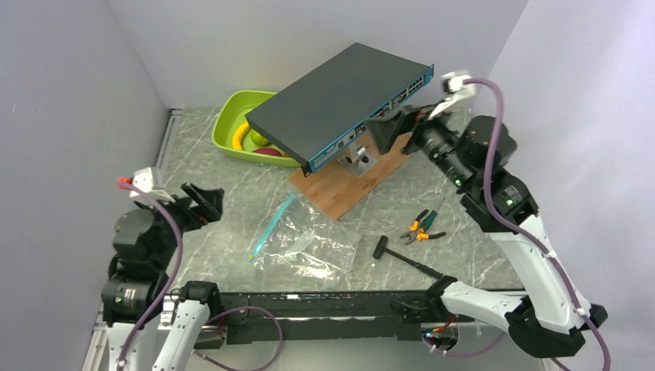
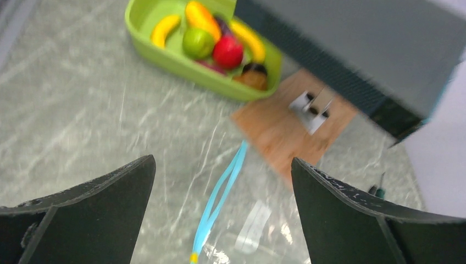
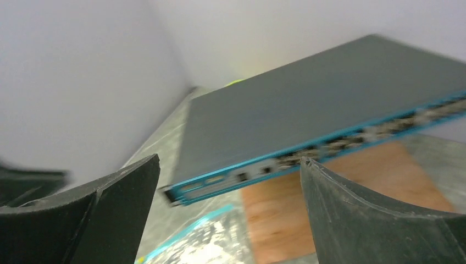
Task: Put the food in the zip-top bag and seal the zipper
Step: Pick up the zipper food storage bag at the center of the board.
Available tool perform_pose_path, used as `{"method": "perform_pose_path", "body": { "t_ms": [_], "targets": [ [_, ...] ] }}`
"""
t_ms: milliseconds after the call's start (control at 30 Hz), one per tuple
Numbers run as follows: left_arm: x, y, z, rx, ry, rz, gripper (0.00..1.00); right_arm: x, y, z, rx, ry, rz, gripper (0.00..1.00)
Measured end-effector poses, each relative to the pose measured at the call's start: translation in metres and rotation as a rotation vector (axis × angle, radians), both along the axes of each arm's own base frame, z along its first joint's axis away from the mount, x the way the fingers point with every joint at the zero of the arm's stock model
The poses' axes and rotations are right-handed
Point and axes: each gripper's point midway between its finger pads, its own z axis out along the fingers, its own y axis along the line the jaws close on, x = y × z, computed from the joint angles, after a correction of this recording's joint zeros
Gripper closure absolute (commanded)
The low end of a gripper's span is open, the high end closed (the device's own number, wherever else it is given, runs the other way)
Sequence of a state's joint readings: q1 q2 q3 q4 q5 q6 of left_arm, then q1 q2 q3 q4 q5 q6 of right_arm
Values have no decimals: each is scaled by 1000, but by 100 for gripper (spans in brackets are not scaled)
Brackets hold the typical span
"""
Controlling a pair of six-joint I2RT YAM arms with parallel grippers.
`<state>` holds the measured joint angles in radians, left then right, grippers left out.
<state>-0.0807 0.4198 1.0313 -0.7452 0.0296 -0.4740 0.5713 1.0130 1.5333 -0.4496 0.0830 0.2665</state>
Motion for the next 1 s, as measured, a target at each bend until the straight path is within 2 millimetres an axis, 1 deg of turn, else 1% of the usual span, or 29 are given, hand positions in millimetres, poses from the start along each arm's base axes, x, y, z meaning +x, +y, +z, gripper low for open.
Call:
{"method": "perform_pose_path", "body": {
  "t_ms": [67, 133, 200, 267, 367, 433, 500, 567, 600, 667, 700, 800, 900, 1000],
  "targets": [
    [7, -2, -39, -12, 88, -1, 1, -12, 37, -9, -11, 27, 139, 0],
    [9, -5, -77, -26, 176, -8, 1, -29, 78, -16, -29, 54, 283, 0],
    [11, -11, -108, -44, 239, -31, 1, -50, 121, -23, -50, 79, 417, 0],
    [12, -19, -134, -70, 290, -64, 1, -71, 158, -35, -76, 110, 523, 0],
    [18, -33, -177, -113, 386, -126, 2, -99, 198, -58, -129, 152, 618, 0],
    [20, -42, -201, -139, 454, -163, 5, -119, 221, -72, -166, 171, 668, 0],
    [24, -51, -221, -165, 508, -203, 9, -138, 237, -86, -200, 185, 713, 0],
    [28, -58, -238, -187, 550, -241, 16, -155, 244, -101, -225, 198, 755, 0],
    [31, -64, -246, -201, 574, -267, 21, -158, 244, -105, -230, 201, 761, 0],
    [37, -73, -256, -231, 603, -313, 30, -159, 238, -116, -242, 213, 757, 0],
    [41, -77, -260, -245, 615, -335, 33, -159, 233, -121, -246, 218, 750, 0],
    [54, -89, -271, -266, 632, -396, 38, -158, 221, -125, -242, 222, 729, 0],
    [58, -101, -281, -260, 657, -444, 49, -159, 208, -125, -232, 216, 719, 0],
    [56, -124, -280, -214, 659, -535, 63, -160, 195, -128, -226, 216, 701, 0]
  ]
}}
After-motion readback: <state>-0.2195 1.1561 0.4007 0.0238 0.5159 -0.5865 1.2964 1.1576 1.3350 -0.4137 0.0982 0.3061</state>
